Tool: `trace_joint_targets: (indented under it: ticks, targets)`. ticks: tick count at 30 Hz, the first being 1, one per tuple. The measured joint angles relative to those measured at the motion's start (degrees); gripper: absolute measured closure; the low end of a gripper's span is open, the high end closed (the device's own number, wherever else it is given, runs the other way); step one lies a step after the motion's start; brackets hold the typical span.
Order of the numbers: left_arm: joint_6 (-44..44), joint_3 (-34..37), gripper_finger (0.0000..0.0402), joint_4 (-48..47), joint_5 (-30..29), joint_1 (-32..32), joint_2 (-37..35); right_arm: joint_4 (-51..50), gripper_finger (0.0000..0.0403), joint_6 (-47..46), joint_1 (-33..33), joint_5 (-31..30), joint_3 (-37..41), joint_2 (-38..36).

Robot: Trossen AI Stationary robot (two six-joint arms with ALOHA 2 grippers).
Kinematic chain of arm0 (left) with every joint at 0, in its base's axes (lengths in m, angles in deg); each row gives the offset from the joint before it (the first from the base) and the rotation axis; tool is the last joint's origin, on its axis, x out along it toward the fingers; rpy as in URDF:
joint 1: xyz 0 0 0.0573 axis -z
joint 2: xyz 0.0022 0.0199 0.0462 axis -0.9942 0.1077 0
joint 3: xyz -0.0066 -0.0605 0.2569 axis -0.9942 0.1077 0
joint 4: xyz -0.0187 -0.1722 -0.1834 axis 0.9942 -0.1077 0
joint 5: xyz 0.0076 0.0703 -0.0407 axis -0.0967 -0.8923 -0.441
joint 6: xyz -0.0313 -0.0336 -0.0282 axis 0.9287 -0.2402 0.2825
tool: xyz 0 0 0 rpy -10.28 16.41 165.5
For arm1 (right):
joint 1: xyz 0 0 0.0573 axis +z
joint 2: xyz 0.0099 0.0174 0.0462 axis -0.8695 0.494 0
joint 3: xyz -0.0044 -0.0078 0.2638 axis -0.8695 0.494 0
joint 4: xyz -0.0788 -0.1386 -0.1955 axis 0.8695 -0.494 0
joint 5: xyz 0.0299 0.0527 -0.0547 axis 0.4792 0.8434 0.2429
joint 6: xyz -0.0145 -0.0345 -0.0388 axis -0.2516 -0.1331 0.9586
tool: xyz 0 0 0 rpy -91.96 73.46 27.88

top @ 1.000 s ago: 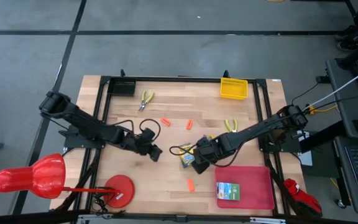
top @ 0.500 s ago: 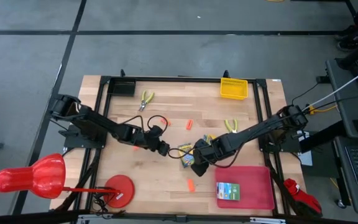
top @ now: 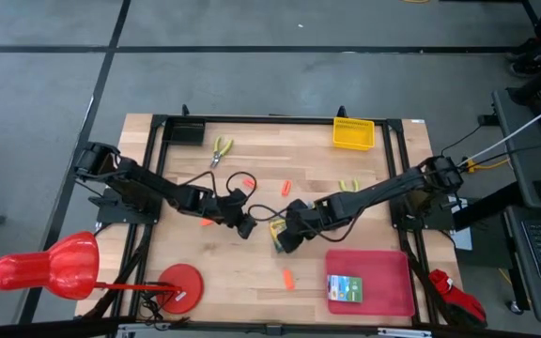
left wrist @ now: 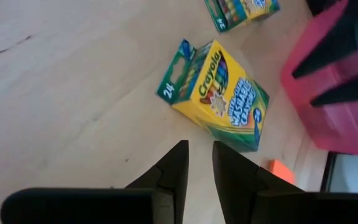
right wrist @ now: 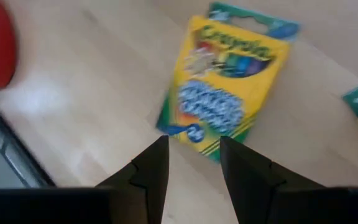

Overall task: Pick & Place School Supplies
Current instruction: Put the crayon box into the pink bin

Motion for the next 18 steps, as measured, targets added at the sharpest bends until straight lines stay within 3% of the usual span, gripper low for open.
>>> trace_joint_targets:
  ticks: [11, 18]
  targets:
    - [-1.0, 0.0, 0.0336, -1.8, -1.7, 3.0, -0.2, 8.0, 0.026, -5.9, -1.6, 2.8, 6.6, 0.1]
    - [-0.8, 0.0, 0.0336, -1.6, -1.4, 3.7, -0.2, 7.9, 0.0294, -5.9, -1.9, 0.9, 7.4, 0.1]
